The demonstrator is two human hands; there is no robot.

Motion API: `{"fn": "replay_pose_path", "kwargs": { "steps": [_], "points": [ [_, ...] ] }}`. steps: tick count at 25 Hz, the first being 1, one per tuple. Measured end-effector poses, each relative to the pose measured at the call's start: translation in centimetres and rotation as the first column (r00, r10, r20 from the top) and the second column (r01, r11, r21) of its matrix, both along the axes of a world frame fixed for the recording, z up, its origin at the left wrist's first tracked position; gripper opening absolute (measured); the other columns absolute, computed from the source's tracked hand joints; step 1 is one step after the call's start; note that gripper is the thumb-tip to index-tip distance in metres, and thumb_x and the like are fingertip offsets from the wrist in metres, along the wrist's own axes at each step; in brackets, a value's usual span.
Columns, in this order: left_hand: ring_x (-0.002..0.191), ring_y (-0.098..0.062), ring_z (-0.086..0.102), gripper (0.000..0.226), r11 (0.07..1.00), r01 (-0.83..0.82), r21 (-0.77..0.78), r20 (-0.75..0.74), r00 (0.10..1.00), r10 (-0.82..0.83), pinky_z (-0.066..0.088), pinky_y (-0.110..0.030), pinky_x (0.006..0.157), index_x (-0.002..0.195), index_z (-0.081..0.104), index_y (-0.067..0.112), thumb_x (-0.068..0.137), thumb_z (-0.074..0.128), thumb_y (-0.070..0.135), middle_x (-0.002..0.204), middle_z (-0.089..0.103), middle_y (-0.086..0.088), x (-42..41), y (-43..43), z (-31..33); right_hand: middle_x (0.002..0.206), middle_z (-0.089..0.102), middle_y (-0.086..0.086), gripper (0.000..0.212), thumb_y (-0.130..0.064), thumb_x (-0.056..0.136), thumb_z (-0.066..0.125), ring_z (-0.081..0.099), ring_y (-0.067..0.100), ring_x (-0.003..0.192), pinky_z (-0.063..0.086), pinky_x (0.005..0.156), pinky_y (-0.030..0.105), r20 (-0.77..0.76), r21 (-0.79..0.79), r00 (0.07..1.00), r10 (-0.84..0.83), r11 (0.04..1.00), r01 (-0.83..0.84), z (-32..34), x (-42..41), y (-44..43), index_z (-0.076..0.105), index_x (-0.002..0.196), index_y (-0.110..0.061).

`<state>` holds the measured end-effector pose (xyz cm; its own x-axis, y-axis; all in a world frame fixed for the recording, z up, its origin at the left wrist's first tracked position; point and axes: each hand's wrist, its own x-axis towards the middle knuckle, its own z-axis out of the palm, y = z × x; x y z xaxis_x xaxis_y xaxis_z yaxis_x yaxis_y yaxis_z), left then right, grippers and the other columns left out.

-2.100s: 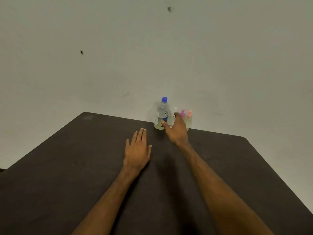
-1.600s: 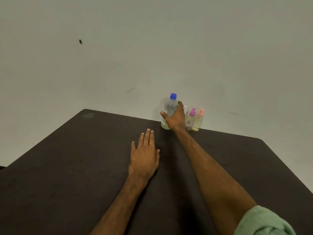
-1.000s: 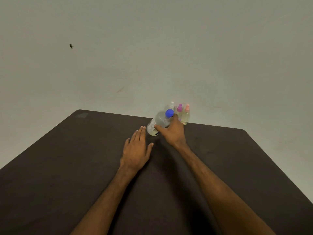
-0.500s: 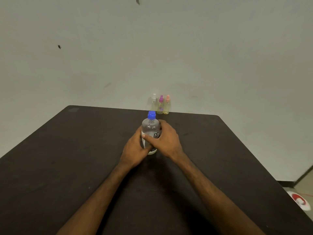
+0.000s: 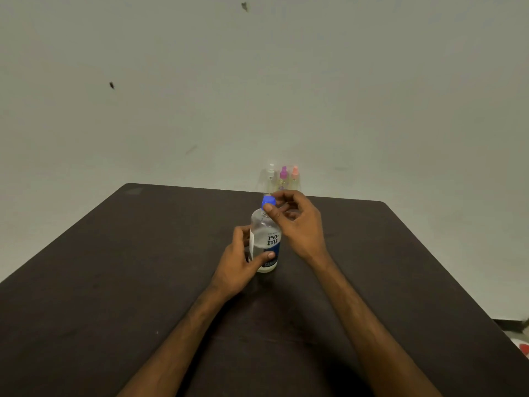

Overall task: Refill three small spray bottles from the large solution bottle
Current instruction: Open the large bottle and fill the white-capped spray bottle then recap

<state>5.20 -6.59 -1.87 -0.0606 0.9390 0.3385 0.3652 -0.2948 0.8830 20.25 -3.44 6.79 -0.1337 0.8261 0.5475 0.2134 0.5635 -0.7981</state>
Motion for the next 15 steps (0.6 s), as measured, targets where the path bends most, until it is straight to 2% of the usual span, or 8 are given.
{"fn": "replay_pose_path", "kwargs": {
  "steps": [4,8,12,15],
  "points": [
    [0.121,0.006,0.055,0.062,0.996,0.087,-0.025,0.021,0.996,-0.087,0.048,-0.008,0.09,0.142,0.038,0.032,0.09,0.071,0.03,0.133,0.056,0.019,-0.1,0.3,0.2,0.098,0.07,-0.003,0.025,-0.027,0.086,0.074,0.066,0.012,0.089,0.057,0.083,0.034,0.03,0.007,0.992,0.12,0.993,-0.12,0.6,0.6,2.0,0.069,0.107,-0.014],
    [0.128,-0.002,0.054,0.069,0.991,0.129,-0.034,0.076,0.989,-0.126,0.048,-0.017,0.099,0.151,0.036,0.028,0.091,0.07,0.031,0.139,0.058,0.013,-0.3,0.6,-0.2,0.11,0.07,0.001,0.022,-0.017,0.096,0.062,0.065,0.013,0.1,0.053,0.091,0.028,0.19,-0.045,0.951,0.243,0.97,-0.239,1.3,1.8,3.5,0.068,0.116,-0.01],
    [0.133,-0.005,0.051,0.072,0.989,0.14,-0.045,0.081,0.987,-0.136,0.045,-0.027,0.106,0.152,0.033,0.031,0.09,0.07,0.038,0.144,0.054,0.012,-0.3,0.7,-0.4,0.12,0.068,-0.005,0.03,-0.02,0.098,0.058,0.062,0.006,0.111,0.051,0.094,0.023,0.209,-0.045,0.936,0.283,0.959,-0.279,1.7,2.0,3.3,0.063,0.128,-0.018],
    [0.132,-0.004,0.051,0.072,0.989,0.138,-0.055,0.078,0.988,-0.133,0.045,-0.03,0.107,0.152,0.033,0.031,0.091,0.069,0.037,0.143,0.054,0.013,-0.3,0.6,-0.3,0.11,0.067,-0.007,0.032,-0.028,0.091,0.068,0.062,0.005,0.1,0.051,0.085,0.017,0.214,0.005,0.957,0.197,0.979,-0.203,1.7,1.5,2.7,0.064,0.122,-0.02]
  ]
}}
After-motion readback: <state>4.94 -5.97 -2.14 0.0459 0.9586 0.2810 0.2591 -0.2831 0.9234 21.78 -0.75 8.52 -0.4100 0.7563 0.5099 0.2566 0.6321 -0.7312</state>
